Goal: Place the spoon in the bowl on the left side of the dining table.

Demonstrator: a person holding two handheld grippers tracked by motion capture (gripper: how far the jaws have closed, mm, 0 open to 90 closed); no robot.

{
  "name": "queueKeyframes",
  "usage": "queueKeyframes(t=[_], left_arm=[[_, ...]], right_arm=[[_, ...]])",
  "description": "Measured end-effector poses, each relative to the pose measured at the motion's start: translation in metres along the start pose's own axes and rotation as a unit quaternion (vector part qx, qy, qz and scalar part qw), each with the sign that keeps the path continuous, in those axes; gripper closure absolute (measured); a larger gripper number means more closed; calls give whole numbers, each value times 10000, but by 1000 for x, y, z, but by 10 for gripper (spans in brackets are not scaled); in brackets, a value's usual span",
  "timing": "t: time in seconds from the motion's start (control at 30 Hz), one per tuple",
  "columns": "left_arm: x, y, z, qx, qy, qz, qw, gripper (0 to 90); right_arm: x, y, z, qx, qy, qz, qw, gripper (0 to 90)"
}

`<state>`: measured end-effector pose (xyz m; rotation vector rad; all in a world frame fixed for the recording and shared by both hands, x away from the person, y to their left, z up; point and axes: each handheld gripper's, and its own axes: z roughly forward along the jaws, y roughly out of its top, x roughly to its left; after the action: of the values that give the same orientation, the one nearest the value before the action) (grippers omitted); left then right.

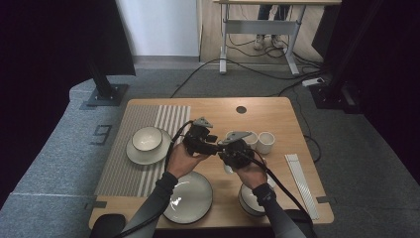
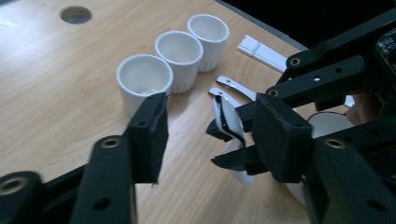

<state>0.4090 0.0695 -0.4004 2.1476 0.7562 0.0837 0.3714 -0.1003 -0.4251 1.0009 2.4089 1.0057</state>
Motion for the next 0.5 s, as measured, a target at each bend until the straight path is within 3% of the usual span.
queueKeyframes(t=[0.37, 0.5], left_arm=[[2, -3, 5, 123, -328, -129, 9993, 712], [3, -3, 5, 124, -543, -231, 9982, 779]], right_arm=[[4, 1, 3, 3, -17, -50, 10000, 746], [4, 1, 4, -7, -22, -50, 10000, 746]])
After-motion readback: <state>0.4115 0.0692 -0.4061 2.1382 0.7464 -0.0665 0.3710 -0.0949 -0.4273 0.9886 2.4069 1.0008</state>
